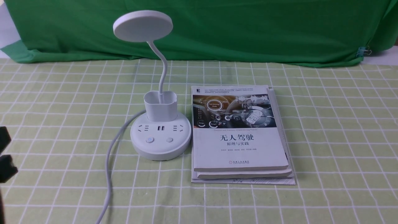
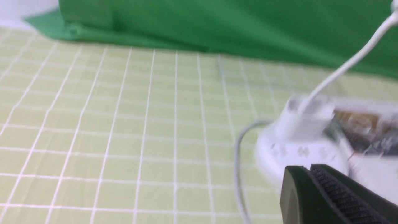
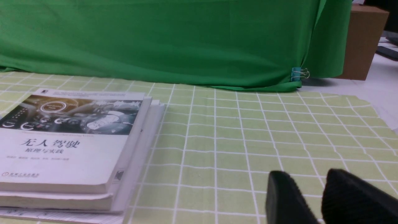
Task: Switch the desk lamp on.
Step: Use the left arm to press the button switch on the lamp holder
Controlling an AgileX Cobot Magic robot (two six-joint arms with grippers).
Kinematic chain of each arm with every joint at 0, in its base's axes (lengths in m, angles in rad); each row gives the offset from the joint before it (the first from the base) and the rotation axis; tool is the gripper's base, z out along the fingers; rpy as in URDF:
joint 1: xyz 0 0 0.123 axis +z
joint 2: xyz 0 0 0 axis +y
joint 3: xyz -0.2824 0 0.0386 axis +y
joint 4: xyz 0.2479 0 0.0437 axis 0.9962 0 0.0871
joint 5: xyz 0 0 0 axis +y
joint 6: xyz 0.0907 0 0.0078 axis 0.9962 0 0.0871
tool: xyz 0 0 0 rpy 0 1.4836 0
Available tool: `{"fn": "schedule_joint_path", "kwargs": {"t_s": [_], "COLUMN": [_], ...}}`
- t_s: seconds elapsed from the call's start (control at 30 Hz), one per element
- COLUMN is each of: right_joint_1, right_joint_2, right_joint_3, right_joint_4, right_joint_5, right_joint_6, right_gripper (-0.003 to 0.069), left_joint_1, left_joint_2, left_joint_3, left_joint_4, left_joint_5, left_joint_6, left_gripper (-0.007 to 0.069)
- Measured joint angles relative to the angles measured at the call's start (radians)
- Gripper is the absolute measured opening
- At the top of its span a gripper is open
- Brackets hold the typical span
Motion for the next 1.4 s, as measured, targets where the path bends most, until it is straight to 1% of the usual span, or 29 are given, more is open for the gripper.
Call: {"fn": "schedule_joint_path", "kwargs": {"t_s": [0.03,0.1,0.13,0.27,0.37,0.43,0.53,0.63,0.7,0.73,0.77,0.83,0.93,1.0,1.07,1.13,1.2,1.27,1.33,1.4], "right_joint_1": [0.0,0.0,0.0,0.0,0.0,0.0,0.0,0.0,0.0,0.0,0.0,0.0,0.0,0.0,0.0,0.0,0.0,0.0,0.0,0.0], "right_joint_2": [0.0,0.0,0.0,0.0,0.0,0.0,0.0,0.0,0.0,0.0,0.0,0.0,0.0,0.0,0.0,0.0,0.0,0.0,0.0,0.0], "right_joint_3": [0.0,0.0,0.0,0.0,0.0,0.0,0.0,0.0,0.0,0.0,0.0,0.0,0.0,0.0,0.0,0.0,0.0,0.0,0.0,0.0], "right_joint_4": [0.0,0.0,0.0,0.0,0.0,0.0,0.0,0.0,0.0,0.0,0.0,0.0,0.0,0.0,0.0,0.0,0.0,0.0,0.0,0.0], "right_joint_5": [0.0,0.0,0.0,0.0,0.0,0.0,0.0,0.0,0.0,0.0,0.0,0.0,0.0,0.0,0.0,0.0,0.0,0.0,0.0,0.0], "right_joint_6": [0.0,0.0,0.0,0.0,0.0,0.0,0.0,0.0,0.0,0.0,0.0,0.0,0.0,0.0,0.0,0.0,0.0,0.0,0.0,0.0], "right_gripper": [0.0245,0.0245,0.0245,0.0245,0.0245,0.0245,0.0245,0.0245,0.0245,0.0245,0.0245,0.0245,0.0245,0.0245,0.0245,0.0245,0.0245,0.0245,0.0245,0.0245], "left_joint_1": [0.0,0.0,0.0,0.0,0.0,-0.001,-0.021,-0.069,-0.11,-0.11,-0.155,-0.201,-0.283,-0.312,-0.329,-0.331,-0.332,-0.332,-0.332,-0.336], "left_joint_2": [0.057,0.101,0.133,0.231,0.328,0.408,0.516,0.626,0.686,0.686,0.737,0.782,0.874,0.924,0.981,1.024,1.053,1.065,1.07,1.075], "left_joint_3": [-0.01,-0.011,-0.011,-0.017,-0.018,-0.021,-0.056,-0.142,-0.2,-0.206,-0.246,-0.282,-0.344,-0.378,-0.411,-0.433,-0.446,-0.451,-0.456,-0.484], "left_joint_4": [0.01,-0.001,-0.03,-0.212,-0.259,-0.265,-0.271,-0.274,-0.274,-0.274,-0.274,-0.27,-0.207,-0.156,-0.129,-0.152,-0.196,-0.217,-0.217,-0.174], "left_joint_5": [-0.02,-0.087,-0.141,-0.235,-0.258,-0.249,-0.163,-0.044,0.002,0.005,0.021,0.034,0.064,0.077,0.07,0.028,-0.061,-0.117,-0.128,-0.107], "left_joint_6": [0.04,0.054,0.06,0.07,0.084,0.105,0.177,0.279,0.309,0.309,0.316,0.311,0.238,0.186,0.155,0.147,0.163,0.203,0.22,0.198], "left_gripper": [0.0019,0.0019,0.0019,0.0019,0.0019,0.0019,0.0019,0.0019,0.0019,0.0019,0.0019,0.0019,0.0019,0.0019,0.0019,0.0019,0.0019,0.0019,0.0019,0.0019]}}
